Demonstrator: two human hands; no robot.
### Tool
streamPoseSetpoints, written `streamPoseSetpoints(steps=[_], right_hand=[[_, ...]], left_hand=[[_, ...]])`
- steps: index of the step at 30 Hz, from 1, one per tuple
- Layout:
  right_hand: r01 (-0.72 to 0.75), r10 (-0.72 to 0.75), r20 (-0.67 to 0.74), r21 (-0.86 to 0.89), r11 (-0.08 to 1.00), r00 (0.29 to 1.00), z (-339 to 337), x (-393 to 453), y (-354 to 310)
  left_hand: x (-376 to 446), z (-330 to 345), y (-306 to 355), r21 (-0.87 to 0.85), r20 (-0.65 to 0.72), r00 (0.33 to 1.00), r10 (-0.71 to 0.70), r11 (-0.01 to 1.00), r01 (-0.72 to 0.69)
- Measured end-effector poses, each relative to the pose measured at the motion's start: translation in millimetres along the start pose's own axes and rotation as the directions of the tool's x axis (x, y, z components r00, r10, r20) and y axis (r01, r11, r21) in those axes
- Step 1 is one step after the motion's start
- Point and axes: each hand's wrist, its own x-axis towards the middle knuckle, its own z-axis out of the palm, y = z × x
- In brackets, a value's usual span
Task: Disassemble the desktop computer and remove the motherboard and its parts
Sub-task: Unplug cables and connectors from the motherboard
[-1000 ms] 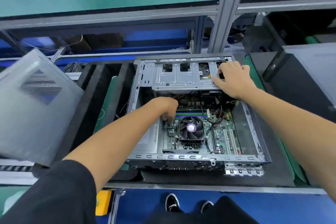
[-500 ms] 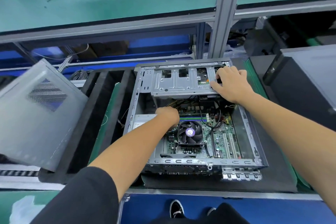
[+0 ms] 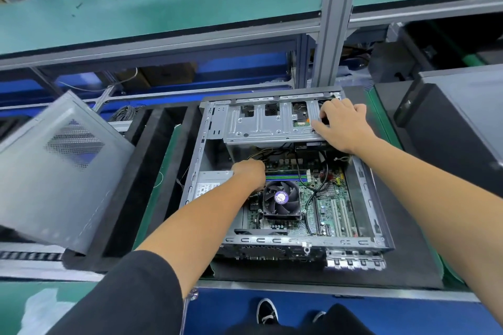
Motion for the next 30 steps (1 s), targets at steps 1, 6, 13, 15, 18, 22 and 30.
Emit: streamPoseSetpoints(steps=[1, 6, 13, 15, 18, 22, 30], right_hand=[[0.001, -0.001, -0.002, 0.001, 1.000, 1.000, 0.2, -0.1, 0.1], [-0.005, 0.005, 0.001, 0.011, 1.000, 1.000, -0.6, -0.9, -0.6], [-0.020, 0.020, 0.018, 0.012, 1.000, 1.000, -3.0, -0.4, -2.7], [-0.022, 0.022, 0.022, 0.011, 1.000, 1.000, -3.3, 0.0, -2.4], [-0.016, 0.016, 0.013, 0.017, 1.000, 1.000, -2.4, 0.7, -2.0], [-0.015, 0.015, 0.013, 0.019, 1.000, 1.000, -2.2, 0.2, -2.1], [-0.023, 0.023, 0.020, 0.013, 1.000, 1.000, -4.7, -1.3, -3.0]], left_hand=[[-0.3, 0.3, -0.3, 0.008, -0.003, 1.000, 0.011, 1.000, -0.011], [-1.0, 1.1, -1.1, -0.010, -0.024, 0.999, 0.030, 1.000, -0.030], [1.3, 2.4, -1.0, -0.037, -0.014, 0.999, 0.043, 0.998, -0.043], [2.9, 2.7, -1.9, -0.003, -0.023, 0.996, 0.091, 0.996, -0.091], [4.0, 3.7, -4.0, 0.067, -0.045, 0.984, 0.172, 0.983, -0.169], [0.7, 4.4, -4.5, 0.097, -0.031, 0.976, 0.214, 0.973, -0.210], [1.4, 0.2, -3.9, 0.118, 0.002, 0.970, 0.242, 0.963, -0.241]])
